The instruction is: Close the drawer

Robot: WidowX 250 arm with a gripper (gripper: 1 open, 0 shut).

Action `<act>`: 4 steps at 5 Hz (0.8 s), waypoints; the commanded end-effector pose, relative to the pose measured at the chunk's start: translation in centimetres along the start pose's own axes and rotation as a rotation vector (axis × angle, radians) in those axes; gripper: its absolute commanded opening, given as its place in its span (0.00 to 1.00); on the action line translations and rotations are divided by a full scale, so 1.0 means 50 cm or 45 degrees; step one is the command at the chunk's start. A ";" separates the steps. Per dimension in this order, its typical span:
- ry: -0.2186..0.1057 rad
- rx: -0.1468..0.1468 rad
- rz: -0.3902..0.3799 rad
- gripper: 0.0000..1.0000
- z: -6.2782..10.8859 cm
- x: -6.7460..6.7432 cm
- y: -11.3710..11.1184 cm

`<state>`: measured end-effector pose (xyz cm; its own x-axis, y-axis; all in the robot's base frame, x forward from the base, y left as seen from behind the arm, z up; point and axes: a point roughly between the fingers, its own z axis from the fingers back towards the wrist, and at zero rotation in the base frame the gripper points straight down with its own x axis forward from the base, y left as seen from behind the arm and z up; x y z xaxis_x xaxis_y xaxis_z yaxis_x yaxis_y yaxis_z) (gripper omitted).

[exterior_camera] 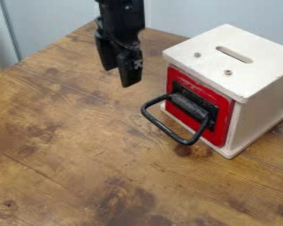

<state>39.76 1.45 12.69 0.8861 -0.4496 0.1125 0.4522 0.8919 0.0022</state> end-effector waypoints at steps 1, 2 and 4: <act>-0.056 0.028 0.002 1.00 0.026 0.014 -0.021; -0.042 0.024 0.003 1.00 0.009 0.019 -0.037; -0.035 0.033 -0.029 1.00 -0.027 0.051 -0.101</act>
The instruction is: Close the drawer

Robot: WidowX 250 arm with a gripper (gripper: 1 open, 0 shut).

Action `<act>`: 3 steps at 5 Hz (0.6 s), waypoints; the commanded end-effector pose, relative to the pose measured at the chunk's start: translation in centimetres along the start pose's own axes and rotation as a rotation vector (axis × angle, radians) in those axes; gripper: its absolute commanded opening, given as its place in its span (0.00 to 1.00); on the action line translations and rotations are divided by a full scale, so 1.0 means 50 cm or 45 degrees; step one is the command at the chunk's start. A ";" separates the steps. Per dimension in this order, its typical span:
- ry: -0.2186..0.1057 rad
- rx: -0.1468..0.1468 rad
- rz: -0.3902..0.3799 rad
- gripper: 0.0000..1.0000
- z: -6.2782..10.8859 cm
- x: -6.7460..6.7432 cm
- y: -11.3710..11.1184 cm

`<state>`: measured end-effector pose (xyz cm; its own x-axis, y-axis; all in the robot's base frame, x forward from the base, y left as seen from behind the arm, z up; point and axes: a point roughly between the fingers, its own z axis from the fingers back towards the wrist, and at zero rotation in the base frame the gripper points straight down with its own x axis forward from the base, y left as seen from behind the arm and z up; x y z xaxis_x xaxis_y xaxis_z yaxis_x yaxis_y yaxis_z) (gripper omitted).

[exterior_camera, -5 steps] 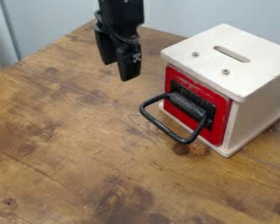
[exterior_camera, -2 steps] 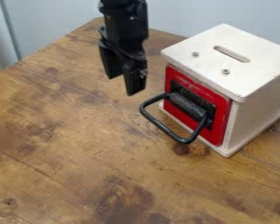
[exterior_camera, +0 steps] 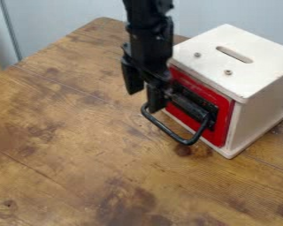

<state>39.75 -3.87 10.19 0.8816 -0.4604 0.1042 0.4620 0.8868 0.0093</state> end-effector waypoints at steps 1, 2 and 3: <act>-0.046 0.010 -0.035 1.00 0.021 0.032 -0.033; -0.076 0.034 -0.049 1.00 0.015 0.054 -0.051; -0.087 0.023 -0.044 1.00 0.007 0.070 -0.055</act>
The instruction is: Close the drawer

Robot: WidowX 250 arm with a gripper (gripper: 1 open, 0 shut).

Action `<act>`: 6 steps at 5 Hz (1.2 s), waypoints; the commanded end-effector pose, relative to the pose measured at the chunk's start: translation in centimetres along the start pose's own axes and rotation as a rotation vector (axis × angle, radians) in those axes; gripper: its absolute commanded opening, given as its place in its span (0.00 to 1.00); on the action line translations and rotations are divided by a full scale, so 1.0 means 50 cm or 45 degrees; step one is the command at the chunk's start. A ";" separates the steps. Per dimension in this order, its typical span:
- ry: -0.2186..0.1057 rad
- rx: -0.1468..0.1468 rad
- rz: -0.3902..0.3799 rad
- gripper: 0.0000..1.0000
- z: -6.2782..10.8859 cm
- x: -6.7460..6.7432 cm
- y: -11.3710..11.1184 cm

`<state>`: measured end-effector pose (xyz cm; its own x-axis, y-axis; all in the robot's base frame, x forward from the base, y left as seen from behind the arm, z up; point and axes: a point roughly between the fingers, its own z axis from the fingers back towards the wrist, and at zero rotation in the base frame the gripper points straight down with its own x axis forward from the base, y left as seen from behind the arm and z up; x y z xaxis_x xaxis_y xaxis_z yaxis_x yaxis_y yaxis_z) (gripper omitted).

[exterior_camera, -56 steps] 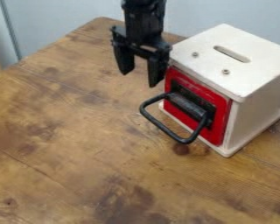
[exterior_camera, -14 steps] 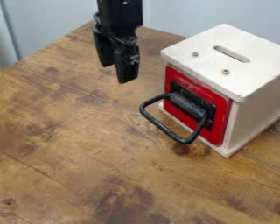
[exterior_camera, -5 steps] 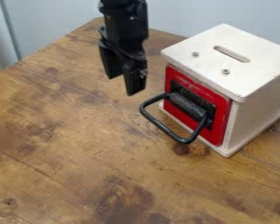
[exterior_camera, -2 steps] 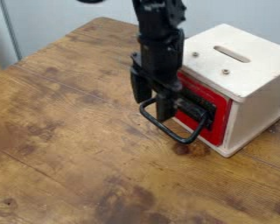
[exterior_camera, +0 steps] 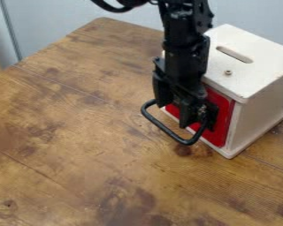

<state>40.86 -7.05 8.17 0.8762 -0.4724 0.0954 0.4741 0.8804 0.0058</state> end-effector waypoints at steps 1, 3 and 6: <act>-0.106 0.028 -0.012 1.00 0.044 0.040 -0.011; -0.098 0.014 0.022 0.00 0.038 0.066 -0.016; -0.133 0.035 0.015 0.00 0.053 0.094 -0.051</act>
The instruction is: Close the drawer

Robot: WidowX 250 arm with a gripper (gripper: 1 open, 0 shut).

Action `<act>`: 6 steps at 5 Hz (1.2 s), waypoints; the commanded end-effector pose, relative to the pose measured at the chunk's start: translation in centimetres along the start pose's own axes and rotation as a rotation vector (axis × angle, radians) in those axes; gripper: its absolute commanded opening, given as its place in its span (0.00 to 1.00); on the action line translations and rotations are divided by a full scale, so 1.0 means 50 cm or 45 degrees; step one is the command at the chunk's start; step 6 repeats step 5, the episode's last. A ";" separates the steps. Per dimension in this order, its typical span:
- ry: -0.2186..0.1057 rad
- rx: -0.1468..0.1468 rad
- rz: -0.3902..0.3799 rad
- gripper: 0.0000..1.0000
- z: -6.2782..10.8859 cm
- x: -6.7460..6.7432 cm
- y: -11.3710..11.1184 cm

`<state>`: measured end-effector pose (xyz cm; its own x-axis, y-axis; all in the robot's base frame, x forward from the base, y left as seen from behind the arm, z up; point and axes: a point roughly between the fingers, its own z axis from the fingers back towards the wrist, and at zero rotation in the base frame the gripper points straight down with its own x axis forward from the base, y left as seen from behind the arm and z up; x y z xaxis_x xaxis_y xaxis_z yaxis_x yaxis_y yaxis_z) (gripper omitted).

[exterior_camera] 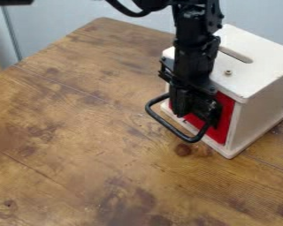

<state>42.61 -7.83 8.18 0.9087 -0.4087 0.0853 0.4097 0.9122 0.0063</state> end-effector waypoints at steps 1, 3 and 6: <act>-0.168 0.021 -0.078 0.00 0.062 0.060 -0.070; -0.207 0.022 -0.086 0.00 0.070 0.076 -0.095; -0.247 0.022 -0.097 0.00 0.076 0.091 -0.120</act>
